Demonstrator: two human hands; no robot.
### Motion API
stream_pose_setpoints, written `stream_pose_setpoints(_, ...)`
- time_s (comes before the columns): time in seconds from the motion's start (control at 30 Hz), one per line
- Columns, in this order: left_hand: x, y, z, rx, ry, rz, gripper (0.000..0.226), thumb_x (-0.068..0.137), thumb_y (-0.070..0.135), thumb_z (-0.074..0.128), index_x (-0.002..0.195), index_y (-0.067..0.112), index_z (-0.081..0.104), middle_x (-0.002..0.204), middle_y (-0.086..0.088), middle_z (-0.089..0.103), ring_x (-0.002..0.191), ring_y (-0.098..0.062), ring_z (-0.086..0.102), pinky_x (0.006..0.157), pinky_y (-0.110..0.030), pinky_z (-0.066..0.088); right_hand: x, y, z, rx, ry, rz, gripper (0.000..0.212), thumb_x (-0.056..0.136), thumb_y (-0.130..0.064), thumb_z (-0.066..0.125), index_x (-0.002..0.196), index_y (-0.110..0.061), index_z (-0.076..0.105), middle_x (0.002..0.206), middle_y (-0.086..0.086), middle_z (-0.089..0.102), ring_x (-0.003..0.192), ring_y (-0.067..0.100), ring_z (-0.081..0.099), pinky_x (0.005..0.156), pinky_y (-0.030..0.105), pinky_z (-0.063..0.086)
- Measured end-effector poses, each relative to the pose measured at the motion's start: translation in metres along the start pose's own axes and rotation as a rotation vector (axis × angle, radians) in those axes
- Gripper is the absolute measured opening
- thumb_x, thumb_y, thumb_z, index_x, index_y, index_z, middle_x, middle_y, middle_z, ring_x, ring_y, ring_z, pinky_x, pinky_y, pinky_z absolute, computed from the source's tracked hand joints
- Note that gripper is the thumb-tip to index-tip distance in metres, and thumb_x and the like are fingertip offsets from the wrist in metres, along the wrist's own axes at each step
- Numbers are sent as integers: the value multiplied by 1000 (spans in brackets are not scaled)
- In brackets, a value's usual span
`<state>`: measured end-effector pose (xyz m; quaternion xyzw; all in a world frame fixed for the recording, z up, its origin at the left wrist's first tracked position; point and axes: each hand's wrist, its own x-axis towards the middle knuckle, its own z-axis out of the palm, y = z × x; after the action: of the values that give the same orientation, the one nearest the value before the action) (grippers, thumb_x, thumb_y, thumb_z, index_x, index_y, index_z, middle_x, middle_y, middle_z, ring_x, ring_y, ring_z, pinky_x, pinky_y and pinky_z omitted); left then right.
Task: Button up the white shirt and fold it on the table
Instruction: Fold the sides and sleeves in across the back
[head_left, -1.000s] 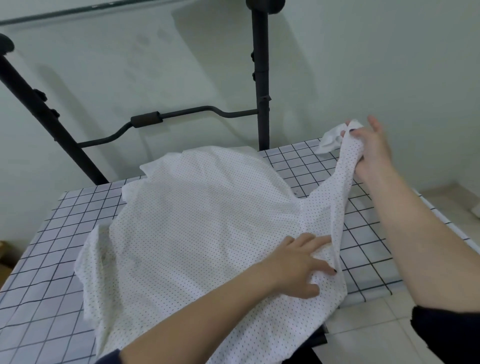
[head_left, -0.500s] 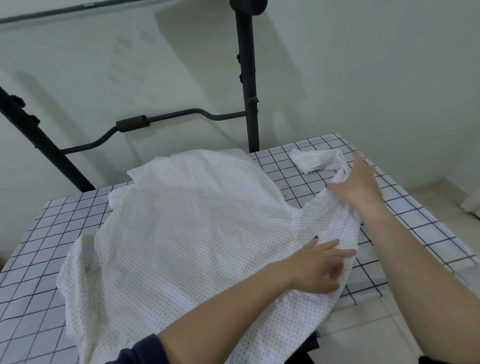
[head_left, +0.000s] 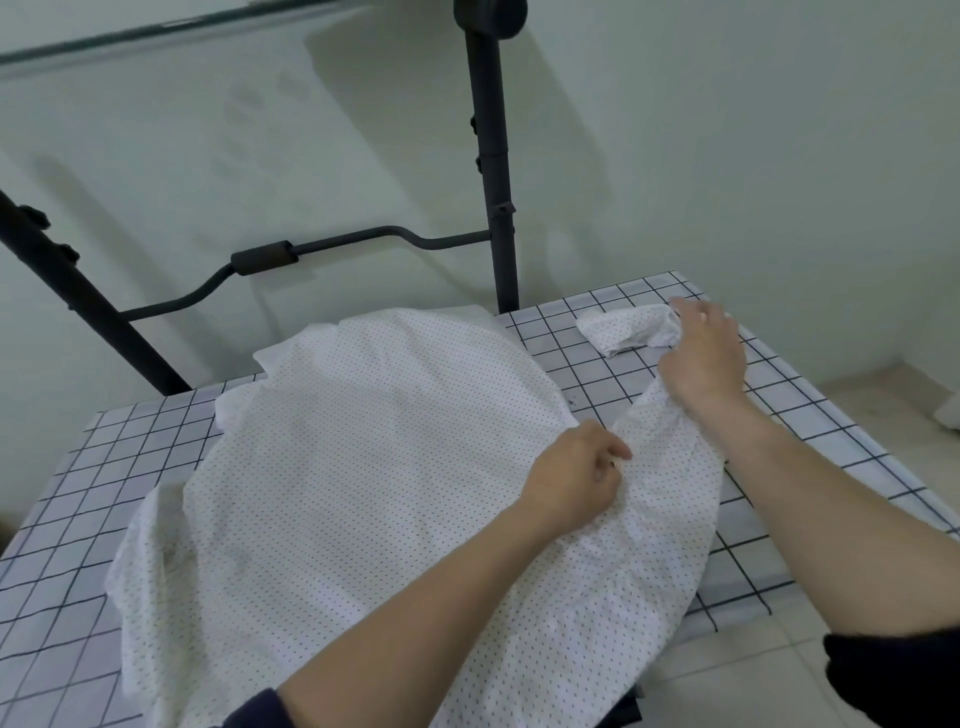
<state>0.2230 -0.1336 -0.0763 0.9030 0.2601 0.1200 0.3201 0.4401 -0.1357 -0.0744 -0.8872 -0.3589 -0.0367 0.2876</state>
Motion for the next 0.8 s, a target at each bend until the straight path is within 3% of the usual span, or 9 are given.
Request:
stream_pose_setpoints(0.13,-7,-8,24,259,-120,124,45,91,24,49,135,23,52,136,8,47,126,-15,37,110,-40,30,20,-6,13,-241,-104,-157,67,75,-2,66,136,-22,46,146,6,40,134,29,32,100,45,35)
stream_pose_setpoints(0.2,-9,-12,33,311,-127,193,50,93,31,46,142,23,44,145,9,40,142,-16,22,120,-47,11,27,-4,19,-292,-107,-123,57,78,-4,64,131,-20,50,134,9,51,124,31,43,91,43,39)
stream_pose_setpoints(0.27,-13,-17,40,365,-150,251,53,97,37,38,149,24,32,155,10,29,149,-14,5,120,-49,-7,34,-3,21,-291,-70,-67,36,84,-7,58,119,-16,57,111,12,63,104,33,56,75,37,41)
stream_pose_setpoints(0.33,-14,-22,46,420,-162,294,56,98,48,33,150,30,25,159,13,20,150,-13,-3,119,-52,-9,40,-3,19,-141,-33,85,25,89,-10,51,112,-12,59,103,15,66,96,35,61,69,33,40)
stream_pose_setpoints(0.43,-13,-26,48,457,-187,327,63,93,66,28,149,38,23,161,14,15,150,-14,-9,117,-57,-10,52,0,3,240,60,372,27,96,-17,45,115,-4,59,115,19,64,105,36,61,73,33,39)
stream_pose_setpoints(0.53,-14,-24,47,470,-197,327,72,84,73,19,148,41,23,161,15,12,149,-14,-12,116,-55,-15,53,-12,-19,536,194,372,18,99,-19,43,107,-9,55,102,8,58,98,27,58,74,26,33)
stream_pose_setpoints(0.67,-15,-17,34,292,-229,281,56,92,61,41,143,38,38,160,14,16,150,-11,-1,119,-52,-7,20,-64,-51,839,287,93,5,99,-13,45,97,-16,48,79,-8,49,68,2,46,64,13,36)
stream_pose_setpoints(0.73,-24,-12,17,-42,-212,127,41,98,45,44,137,32,49,155,12,32,145,-13,25,121,-46,13,-10,-91,-62,810,267,-125,10,97,-11,45,100,-13,54,84,-5,54,71,3,48,66,10,38)
stream_pose_setpoints(0.8,-40,-14,-3,-370,-108,-63,31,101,28,43,128,29,57,138,10,53,126,-13,51,109,-36,40,-48,-113,-64,628,202,-349,13,96,-13,46,101,-10,58,91,-1,56,78,10,52,66,20,44)
